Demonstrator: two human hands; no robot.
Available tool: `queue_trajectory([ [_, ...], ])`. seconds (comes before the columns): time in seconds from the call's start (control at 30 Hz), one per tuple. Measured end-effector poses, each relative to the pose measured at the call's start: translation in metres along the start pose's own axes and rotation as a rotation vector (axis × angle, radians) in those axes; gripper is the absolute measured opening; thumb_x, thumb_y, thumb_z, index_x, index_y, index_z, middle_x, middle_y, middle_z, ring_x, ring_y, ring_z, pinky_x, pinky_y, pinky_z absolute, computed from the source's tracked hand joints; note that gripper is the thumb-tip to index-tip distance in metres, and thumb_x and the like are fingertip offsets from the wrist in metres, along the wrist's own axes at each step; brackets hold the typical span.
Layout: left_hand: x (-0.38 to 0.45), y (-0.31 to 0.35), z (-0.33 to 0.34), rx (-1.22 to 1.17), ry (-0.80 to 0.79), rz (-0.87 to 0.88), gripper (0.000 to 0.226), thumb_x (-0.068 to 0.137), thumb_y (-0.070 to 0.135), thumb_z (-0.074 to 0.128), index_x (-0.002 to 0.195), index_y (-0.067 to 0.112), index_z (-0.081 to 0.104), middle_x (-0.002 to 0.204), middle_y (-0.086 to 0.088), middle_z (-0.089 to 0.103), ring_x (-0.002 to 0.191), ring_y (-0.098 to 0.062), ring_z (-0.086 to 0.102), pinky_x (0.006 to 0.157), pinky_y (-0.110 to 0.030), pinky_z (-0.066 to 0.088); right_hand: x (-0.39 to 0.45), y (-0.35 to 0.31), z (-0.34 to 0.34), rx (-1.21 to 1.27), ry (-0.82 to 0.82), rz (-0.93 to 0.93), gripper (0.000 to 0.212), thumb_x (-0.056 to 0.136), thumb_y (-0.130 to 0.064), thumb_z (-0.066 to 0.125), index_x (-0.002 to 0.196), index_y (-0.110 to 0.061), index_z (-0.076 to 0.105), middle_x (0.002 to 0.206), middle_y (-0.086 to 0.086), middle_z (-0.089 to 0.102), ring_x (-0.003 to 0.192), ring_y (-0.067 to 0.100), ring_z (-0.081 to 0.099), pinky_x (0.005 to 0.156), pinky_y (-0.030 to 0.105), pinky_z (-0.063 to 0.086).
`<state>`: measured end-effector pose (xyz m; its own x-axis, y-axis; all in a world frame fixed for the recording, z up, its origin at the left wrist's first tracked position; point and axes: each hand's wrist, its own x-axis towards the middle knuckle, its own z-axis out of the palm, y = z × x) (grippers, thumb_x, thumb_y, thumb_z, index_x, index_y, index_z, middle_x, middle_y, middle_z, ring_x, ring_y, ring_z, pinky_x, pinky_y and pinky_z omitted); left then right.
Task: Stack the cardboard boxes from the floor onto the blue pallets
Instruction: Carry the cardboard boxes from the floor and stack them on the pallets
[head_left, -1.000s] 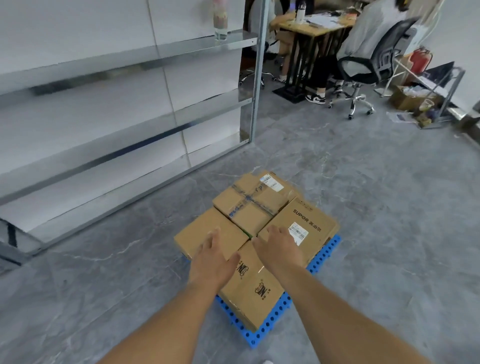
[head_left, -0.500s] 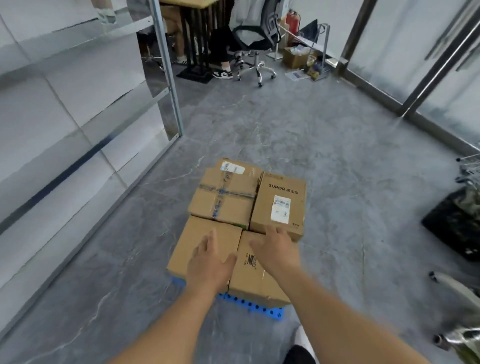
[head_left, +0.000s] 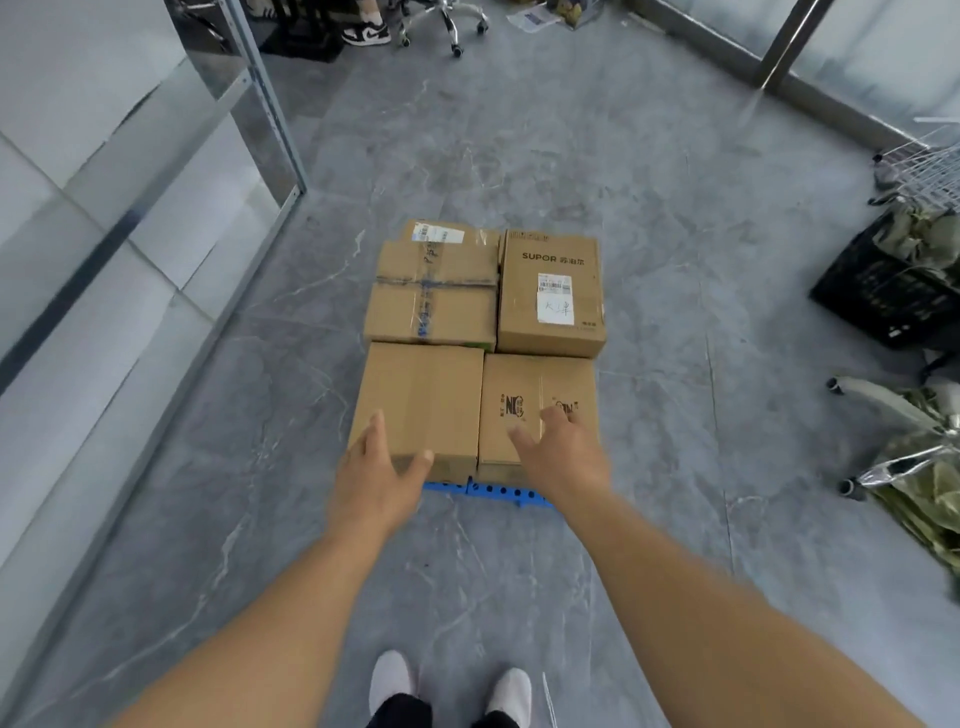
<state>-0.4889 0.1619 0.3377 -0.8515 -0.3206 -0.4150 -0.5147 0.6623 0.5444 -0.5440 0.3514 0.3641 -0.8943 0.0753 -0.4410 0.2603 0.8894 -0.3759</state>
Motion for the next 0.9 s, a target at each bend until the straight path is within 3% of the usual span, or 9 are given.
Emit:
queue_trajectory([
  [0.2,0.026,-0.074,0.03,-0.077,0.015,-0.05,0.079,0.091,0.046,0.049,0.149,0.025,0.0,0.157,-0.002,0.014,0.142,-0.025,0.019,0.109,-0.042,0.025,0.006,0.027,0.072,0.119,-0.015,0.091,0.047,0.093,-0.044,0.041,0.129,-0.015,0.046,0.123,0.004,0.049,0.099,0.021,0.051,0.075,0.033,0.044],
  [0.37,0.082,-0.162,0.066,-0.106,0.024,-0.121,0.08,0.091,0.038,0.052,0.15,0.025,0.0,0.157,-0.006,0.013,0.141,-0.028,0.02,0.108,-0.045,0.026,0.04,0.046,0.161,0.17,0.033,0.142,0.032,0.093,-0.04,0.04,0.101,-0.011,0.053,0.102,0.007,0.056,0.084,0.022,0.047,0.068,0.034,0.037],
  [0.5,0.136,-0.231,0.106,-0.113,0.002,-0.113,0.084,0.089,0.04,0.055,0.149,0.028,-0.002,0.157,-0.003,0.011,0.142,-0.026,0.018,0.109,-0.044,0.025,0.077,0.057,0.242,0.2,0.045,0.152,0.041,0.095,-0.042,0.039,0.113,-0.006,0.051,0.102,0.007,0.053,0.086,0.024,0.049,0.071,0.034,0.041],
  [0.7,0.225,-0.294,0.166,-0.287,-0.034,-0.024,0.089,0.087,0.031,0.063,0.149,0.024,0.0,0.156,-0.007,0.016,0.14,-0.027,0.024,0.109,-0.041,0.027,0.131,0.08,0.34,0.207,0.158,0.115,0.033,0.095,-0.026,0.041,0.119,-0.005,0.051,0.111,0.01,0.056,0.084,0.023,0.05,0.069,0.033,0.042],
  [0.83,0.263,-0.309,0.2,-0.386,-0.064,0.156,0.069,0.089,0.019,0.061,0.146,0.022,0.024,0.15,-0.004,0.032,0.136,-0.023,0.033,0.101,-0.037,0.033,0.157,0.097,0.377,0.313,0.234,0.079,0.034,0.094,-0.02,0.042,0.12,0.0,0.051,0.114,0.014,0.057,0.093,0.028,0.057,0.08,0.038,0.05],
  [0.9,0.27,-0.312,0.207,-0.365,-0.055,0.207,0.054,0.09,0.016,0.059,0.139,0.02,0.038,0.142,-0.004,0.046,0.127,-0.021,0.043,0.091,-0.029,0.034,0.168,0.1,0.387,0.373,0.239,0.062,0.028,0.094,-0.016,0.042,0.113,0.002,0.054,0.104,0.016,0.059,0.08,0.027,0.058,0.066,0.034,0.046],
])
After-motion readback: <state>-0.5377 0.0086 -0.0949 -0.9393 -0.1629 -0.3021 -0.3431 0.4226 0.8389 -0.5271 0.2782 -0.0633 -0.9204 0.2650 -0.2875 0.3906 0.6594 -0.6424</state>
